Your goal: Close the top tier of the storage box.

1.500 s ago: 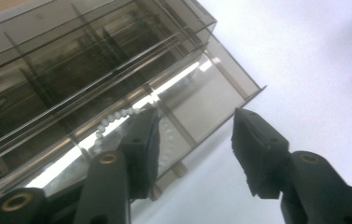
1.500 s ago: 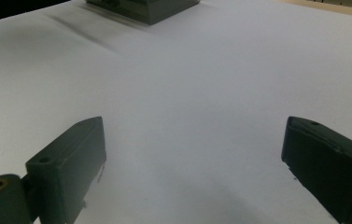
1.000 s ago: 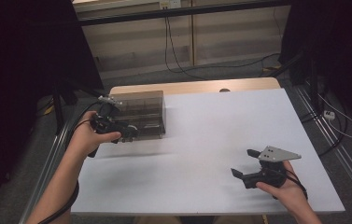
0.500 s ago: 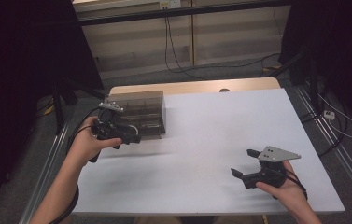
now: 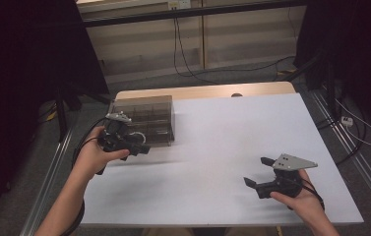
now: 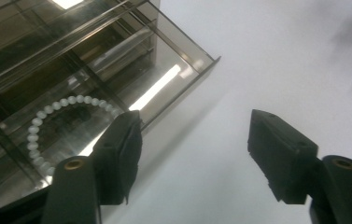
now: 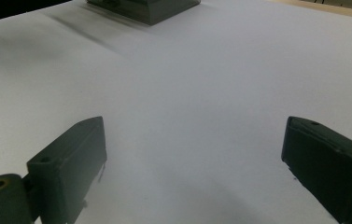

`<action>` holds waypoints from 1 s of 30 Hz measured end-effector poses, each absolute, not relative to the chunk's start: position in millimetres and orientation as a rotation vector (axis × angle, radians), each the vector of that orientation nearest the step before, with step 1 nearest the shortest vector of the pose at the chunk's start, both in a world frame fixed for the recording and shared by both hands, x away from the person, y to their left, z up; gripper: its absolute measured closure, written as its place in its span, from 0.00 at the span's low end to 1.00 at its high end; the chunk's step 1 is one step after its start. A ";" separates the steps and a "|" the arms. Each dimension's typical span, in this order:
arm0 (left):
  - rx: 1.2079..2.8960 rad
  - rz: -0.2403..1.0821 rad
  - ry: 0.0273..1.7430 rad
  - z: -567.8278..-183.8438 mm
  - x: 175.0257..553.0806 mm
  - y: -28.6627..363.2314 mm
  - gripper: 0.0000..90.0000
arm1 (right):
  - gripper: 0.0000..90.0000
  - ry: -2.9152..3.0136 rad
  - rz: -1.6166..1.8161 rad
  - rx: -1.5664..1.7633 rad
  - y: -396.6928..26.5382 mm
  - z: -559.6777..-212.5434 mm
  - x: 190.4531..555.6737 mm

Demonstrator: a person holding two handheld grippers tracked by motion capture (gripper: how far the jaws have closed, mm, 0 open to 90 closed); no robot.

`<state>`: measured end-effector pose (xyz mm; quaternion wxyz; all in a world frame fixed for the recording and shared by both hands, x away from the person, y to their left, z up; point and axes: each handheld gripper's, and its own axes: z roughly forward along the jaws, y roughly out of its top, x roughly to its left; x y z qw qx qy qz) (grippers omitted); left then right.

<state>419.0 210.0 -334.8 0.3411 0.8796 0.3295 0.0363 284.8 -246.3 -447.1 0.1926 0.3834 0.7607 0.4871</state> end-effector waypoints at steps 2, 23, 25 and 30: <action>2.301 0.103 0.849 -335.5 417.8 209.0 0.48 | 0.07 2.134 1.366 1.077 -246.4 -447.0 284.8; 2.351 0.098 0.835 -350.9 419.6 215.6 0.90 | 0.07 2.130 1.361 1.081 -246.6 -447.0 284.1; 2.341 0.097 0.855 -352.9 419.5 215.9 0.95 | 0.07 2.131 1.360 1.080 -246.4 -446.9 283.9; 2.339 0.093 0.868 -356.4 421.4 216.7 0.99 | 0.07 2.133 1.358 1.081 -246.5 -447.1 284.0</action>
